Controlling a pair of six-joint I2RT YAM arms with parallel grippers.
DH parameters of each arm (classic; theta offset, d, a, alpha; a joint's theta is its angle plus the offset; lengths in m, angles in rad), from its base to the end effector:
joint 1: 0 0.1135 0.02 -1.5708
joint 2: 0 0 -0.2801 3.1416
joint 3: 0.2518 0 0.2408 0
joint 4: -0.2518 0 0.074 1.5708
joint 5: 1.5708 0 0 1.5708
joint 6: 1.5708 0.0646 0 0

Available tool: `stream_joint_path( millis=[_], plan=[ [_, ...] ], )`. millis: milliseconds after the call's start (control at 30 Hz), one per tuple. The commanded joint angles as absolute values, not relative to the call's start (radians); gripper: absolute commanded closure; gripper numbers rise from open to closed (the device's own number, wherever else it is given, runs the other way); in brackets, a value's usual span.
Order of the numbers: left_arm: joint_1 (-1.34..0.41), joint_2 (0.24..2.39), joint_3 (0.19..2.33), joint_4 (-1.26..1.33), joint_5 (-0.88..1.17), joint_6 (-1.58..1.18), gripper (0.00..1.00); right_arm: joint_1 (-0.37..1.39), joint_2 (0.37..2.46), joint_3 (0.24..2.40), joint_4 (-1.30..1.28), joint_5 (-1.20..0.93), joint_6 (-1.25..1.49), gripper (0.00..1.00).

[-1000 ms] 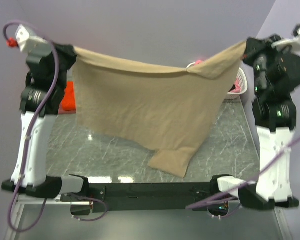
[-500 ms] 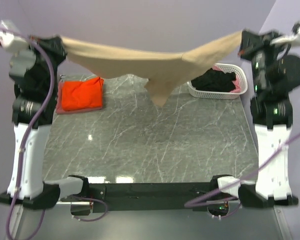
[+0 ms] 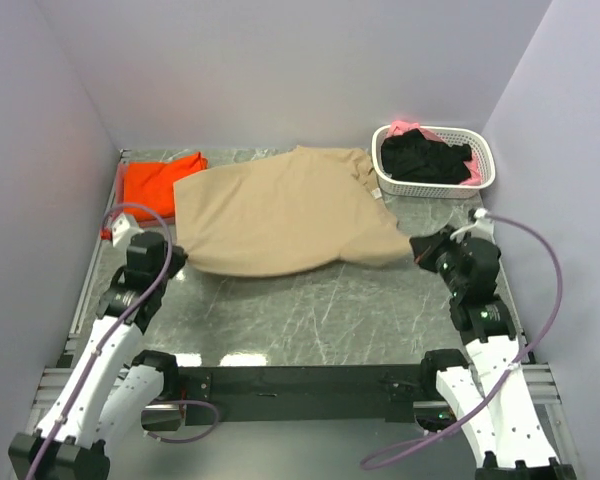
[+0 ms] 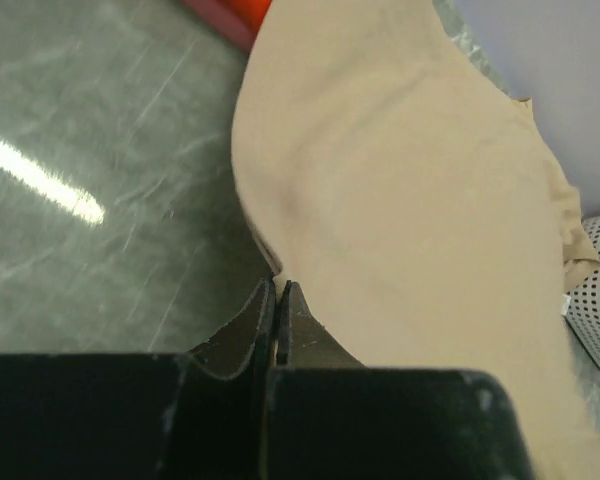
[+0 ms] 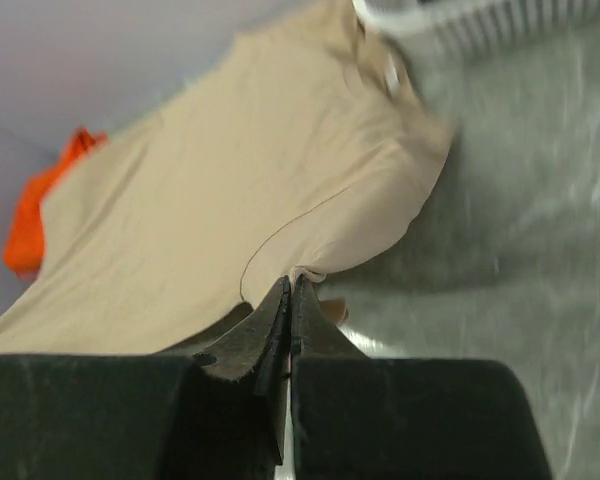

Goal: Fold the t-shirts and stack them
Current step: Flatten the tshirt out

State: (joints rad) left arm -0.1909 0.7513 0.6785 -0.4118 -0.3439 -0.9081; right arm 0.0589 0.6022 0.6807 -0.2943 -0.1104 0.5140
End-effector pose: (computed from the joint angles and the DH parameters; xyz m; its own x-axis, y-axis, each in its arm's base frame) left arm 0.1726 -0.0112 0.2848 -0.1913 -0.7189 -0.6682 -0.4309 0.6732 -0.6009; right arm 0.1513 0.0160 0.3207 -0.2677 0.4737 -0.8390 -0.0394 0.8647 0.5008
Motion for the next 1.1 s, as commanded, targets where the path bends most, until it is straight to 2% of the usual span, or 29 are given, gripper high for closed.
stream_joint_path(
  millis=[0, 233, 500, 600, 800, 967, 1067],
  plan=[
    [-0.187, 0.635, 0.652, -0.438, -0.298, -1.022, 0.99, 0.055, 0.5, 0.652, -0.342, -0.129, 0.569, 1.0],
    [-0.187, 0.505, 0.77, -0.702, -0.341, -1.092, 1.0, 0.054, 0.368, 0.854, -0.581, -0.005, 0.541, 1.0],
    [-0.187, 0.417, 1.171, -0.729, -0.341, -1.028, 0.99, 0.054, 0.344, 1.277, -0.69, 0.097, 0.528, 1.0],
    [-0.187, 0.445, 1.245, -0.666, -0.328, -0.994, 0.99, 0.055, 0.373, 1.391, -0.658, 0.081, 0.509, 1.0],
    [-0.187, 0.632, 1.396, -0.566, -0.417, -0.936, 0.99, 0.054, 0.573, 1.543, -0.591, 0.078, 0.443, 1.0],
    [-0.187, 0.925, 1.474, -0.477, -0.482, -0.893, 0.99, 0.055, 0.794, 1.534, -0.367, 0.002, 0.416, 1.0],
    [-0.176, 1.15, 1.632, -0.446, -0.457, -0.82, 0.99, 0.054, 0.962, 1.572, -0.238, -0.067, 0.404, 1.0]
  ],
)
